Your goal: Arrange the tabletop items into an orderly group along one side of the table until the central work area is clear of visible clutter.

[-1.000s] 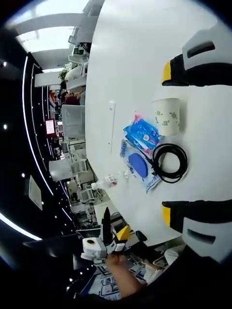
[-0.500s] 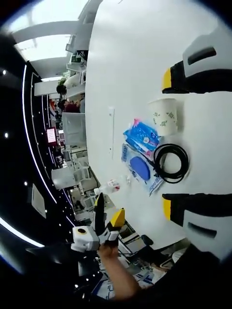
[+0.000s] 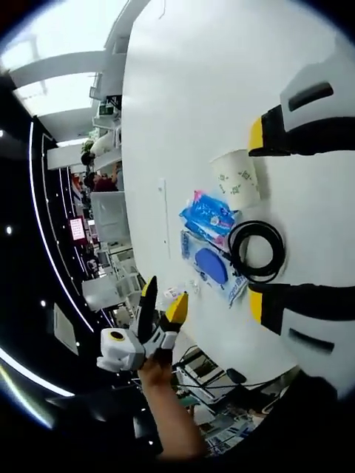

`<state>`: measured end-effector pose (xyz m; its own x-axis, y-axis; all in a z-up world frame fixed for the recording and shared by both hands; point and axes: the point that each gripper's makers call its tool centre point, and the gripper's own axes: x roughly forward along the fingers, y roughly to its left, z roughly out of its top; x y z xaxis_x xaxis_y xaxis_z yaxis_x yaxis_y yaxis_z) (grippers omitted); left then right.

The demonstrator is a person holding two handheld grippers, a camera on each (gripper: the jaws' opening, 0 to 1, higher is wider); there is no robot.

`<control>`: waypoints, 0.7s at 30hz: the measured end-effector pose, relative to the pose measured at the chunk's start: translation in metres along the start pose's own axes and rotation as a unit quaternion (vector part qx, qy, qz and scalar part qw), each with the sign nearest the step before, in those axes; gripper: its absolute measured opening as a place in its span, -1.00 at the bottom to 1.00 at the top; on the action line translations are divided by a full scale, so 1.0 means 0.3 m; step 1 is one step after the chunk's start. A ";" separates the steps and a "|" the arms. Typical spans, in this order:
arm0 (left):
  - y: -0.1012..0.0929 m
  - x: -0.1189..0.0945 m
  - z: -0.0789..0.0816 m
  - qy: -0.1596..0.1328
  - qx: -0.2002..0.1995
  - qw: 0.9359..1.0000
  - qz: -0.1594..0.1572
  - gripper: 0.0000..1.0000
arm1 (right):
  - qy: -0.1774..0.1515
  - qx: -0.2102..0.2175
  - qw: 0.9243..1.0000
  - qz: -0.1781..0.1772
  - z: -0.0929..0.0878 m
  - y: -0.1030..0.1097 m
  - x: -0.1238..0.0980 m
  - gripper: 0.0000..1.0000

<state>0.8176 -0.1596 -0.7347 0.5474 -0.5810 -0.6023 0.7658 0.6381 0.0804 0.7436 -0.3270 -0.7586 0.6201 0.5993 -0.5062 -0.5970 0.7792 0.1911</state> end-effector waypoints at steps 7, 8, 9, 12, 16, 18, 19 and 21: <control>0.022 0.072 -0.031 0.032 0.022 0.999 -0.018 0.07 | 0.009 0.003 1.000 -0.004 -0.013 0.039 0.050 0.10; 0.027 0.086 -0.040 0.038 0.026 0.999 -0.021 0.06 | 0.011 0.007 1.000 -0.004 -0.015 0.044 0.059 0.07; 0.032 0.098 -0.048 0.044 0.029 0.998 -0.022 0.04 | 0.012 0.011 1.000 -0.003 -0.016 0.051 0.068 0.03; 0.048 0.127 -0.061 0.054 0.036 0.998 -0.024 -0.02 | 0.018 0.010 1.000 -0.002 -0.019 0.064 0.093 -0.08; 0.067 0.155 -0.068 0.063 0.036 0.997 -0.025 -0.09 | 0.028 0.002 1.000 0.005 -0.019 0.080 0.128 -0.21; 0.077 0.167 -0.071 0.068 0.038 0.997 -0.023 -0.11 | 0.029 -0.003 1.000 0.008 -0.016 0.086 0.143 -0.27; 0.079 0.173 -0.073 0.072 0.042 0.996 -0.025 -0.12 | 0.034 -0.005 0.999 0.012 -0.018 0.091 0.156 -0.31; 0.085 0.184 -0.075 0.075 0.046 0.996 -0.030 -0.15 | 0.040 -0.010 0.999 0.015 -0.020 0.093 0.173 -0.34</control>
<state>0.8597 -0.1640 -0.7837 0.4490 -0.5304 -0.7190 0.8269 0.5516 0.1095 0.7562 -0.2752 -0.7845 0.5602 0.6044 -0.5664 -0.6246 0.7574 0.1904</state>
